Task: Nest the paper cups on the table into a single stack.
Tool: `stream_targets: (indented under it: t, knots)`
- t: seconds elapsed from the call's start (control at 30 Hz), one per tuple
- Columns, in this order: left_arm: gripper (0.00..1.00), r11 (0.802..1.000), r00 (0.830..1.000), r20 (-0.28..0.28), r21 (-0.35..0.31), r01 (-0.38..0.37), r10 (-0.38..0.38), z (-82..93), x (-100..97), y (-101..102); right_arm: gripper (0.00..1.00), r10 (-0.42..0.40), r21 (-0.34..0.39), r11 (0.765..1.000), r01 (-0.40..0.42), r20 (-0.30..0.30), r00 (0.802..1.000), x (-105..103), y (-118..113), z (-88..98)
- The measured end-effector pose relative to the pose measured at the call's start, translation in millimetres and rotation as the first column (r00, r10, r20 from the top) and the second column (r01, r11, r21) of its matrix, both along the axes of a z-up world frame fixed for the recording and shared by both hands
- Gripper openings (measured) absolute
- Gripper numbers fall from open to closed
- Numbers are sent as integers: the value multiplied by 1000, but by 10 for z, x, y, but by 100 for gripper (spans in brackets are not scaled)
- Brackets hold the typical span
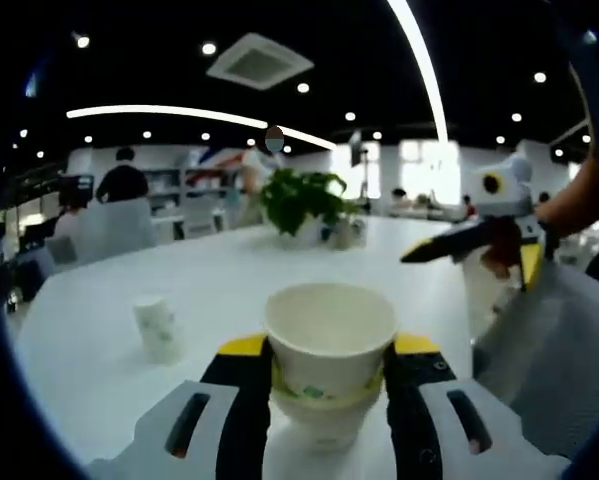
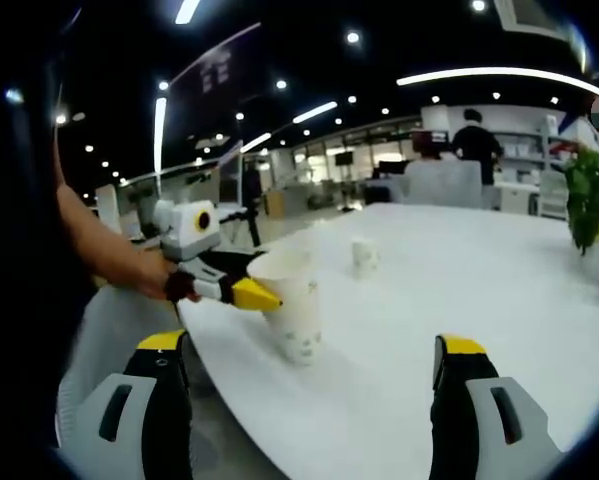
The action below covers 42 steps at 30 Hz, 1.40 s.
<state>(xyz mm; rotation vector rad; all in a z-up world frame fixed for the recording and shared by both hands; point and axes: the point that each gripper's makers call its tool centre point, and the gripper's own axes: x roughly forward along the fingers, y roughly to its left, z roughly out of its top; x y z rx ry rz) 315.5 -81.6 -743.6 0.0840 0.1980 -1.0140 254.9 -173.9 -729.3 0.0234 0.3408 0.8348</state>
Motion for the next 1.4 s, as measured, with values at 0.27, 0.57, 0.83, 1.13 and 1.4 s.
stream_targets:
  t: [0.27,0.57,0.83,1.13,1.4]
  knots:
    - [79,998,997,-51,-26,-52,51,68,41,124,100,1,1,1000,-1,2,1000,13,-2,11]
    - [99,996,994,-64,-35,-86,84,300,70,438,100,-8,7,1000,8,17,1000,93,-28,55]
    - [99,993,992,-56,4,-117,117,310,14,827,100,-1,-11,1000,1,39,999,151,-39,95]
    - [99,982,980,-73,41,-184,186,279,-204,1171,100,-6,-24,1000,8,55,998,227,-76,71]
    - [96,967,963,-89,30,-253,254,177,-221,1295,100,-6,-15,1000,7,52,999,256,-35,62]
